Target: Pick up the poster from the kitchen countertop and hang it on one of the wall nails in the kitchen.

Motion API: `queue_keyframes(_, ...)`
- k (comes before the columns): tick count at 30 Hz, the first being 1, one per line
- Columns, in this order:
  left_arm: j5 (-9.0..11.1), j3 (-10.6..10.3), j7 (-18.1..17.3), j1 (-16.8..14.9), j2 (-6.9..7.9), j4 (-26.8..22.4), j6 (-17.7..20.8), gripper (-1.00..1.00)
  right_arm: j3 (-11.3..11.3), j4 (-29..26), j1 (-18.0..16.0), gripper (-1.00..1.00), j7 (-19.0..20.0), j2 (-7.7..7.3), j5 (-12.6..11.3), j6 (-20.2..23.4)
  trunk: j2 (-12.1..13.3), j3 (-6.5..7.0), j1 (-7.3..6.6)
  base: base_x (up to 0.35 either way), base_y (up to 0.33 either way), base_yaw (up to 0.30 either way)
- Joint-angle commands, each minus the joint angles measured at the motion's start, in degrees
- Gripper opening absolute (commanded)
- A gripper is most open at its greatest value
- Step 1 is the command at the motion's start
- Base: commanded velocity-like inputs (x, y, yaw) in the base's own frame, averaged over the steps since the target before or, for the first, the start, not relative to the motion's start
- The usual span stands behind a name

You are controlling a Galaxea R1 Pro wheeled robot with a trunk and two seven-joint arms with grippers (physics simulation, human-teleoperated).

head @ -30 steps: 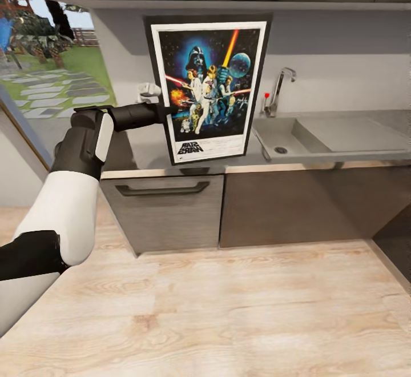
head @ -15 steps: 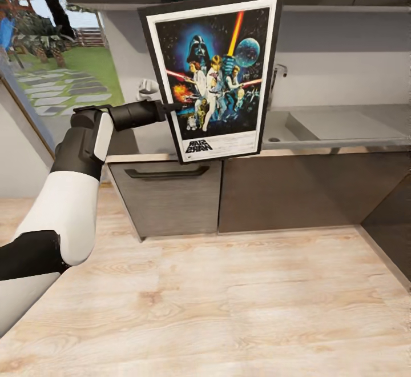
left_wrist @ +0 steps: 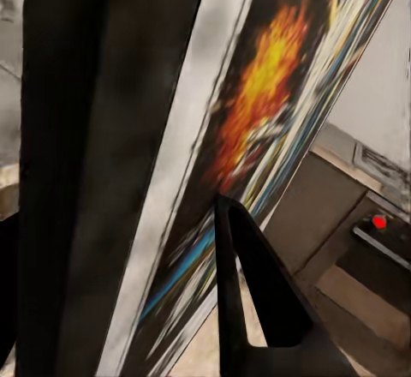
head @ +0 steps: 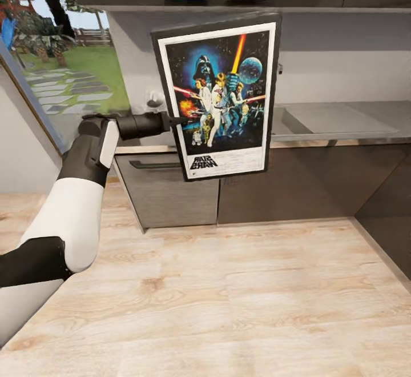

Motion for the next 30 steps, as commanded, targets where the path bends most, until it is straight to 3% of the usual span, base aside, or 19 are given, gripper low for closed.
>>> queue_keyframes(1,0.42,0.21,-0.08,0.43,-0.25,-0.29,1.55,-1.00,0.05,-0.61,0.01,1.00,-0.04,0.06,0.05,-0.06,-0.03,-0.03,-0.01,-0.020,0.000,0.000)
queue_keyframes(5,0.36,0.13,0.09,2.85,-1.47,-2.05,4.05,-1.00,0.14,-3.81,-0.05,1.00,-0.13,0.28,0.10,0.03,-0.03,-0.03,-0.01,-0.010,0.000,0.000)
queue_keyframes(11,0.21,0.04,0.26,9.08,-4.30,-3.93,5.07,-1.00,0.22,-9.28,-0.08,1.00,-0.47,0.94,0.15,0.08,-0.03,-0.03,-0.01,-0.002,0.000,0.000)
queue_keyframes(15,0.19,-0.04,0.35,11.60,-5.17,-4.57,5.25,-1.00,0.24,-13.62,-0.08,1.00,-0.93,1.56,0.19,0.15,-0.03,-0.03,-0.01,0.000,0.000,0.000)
queue_keyframes(20,0.13,-0.85,2.26,13.53,-7.31,-4.87,5.50,-1.00,0.41,-21.04,-0.08,1.00,-6.56,3.15,0.94,0.28,-0.03,-0.03,-0.01,0.000,0.000,0.000)
queue_keyframes(22,0.17,-2.04,5.19,13.73,-7.95,-4.88,5.60,-1.00,1.07,-23.84,-0.12,1.00,-9.55,3.87,2.99,1.19,-0.03,-0.03,-0.01,0.000,0.000,0.000)
queue_keyframes(26,0.28,-3.32,10.05,14.67,-7.95,-4.80,5.99,-1.00,2.91,-27.87,-0.22,1.00,-15.67,5.63,6.68,6.07,-0.03,-0.03,-0.01,0.000,0.000,0.000)
queue_keyframes(30,0.38,-3.78,13.86,15.73,-7.95,-4.89,8.61,-1.00,3.92,-30.05,-1.61,1.00,-21.51,7.02,8.15,10.09,-0.03,-0.03,-0.01,0.000,0.000,0.000)
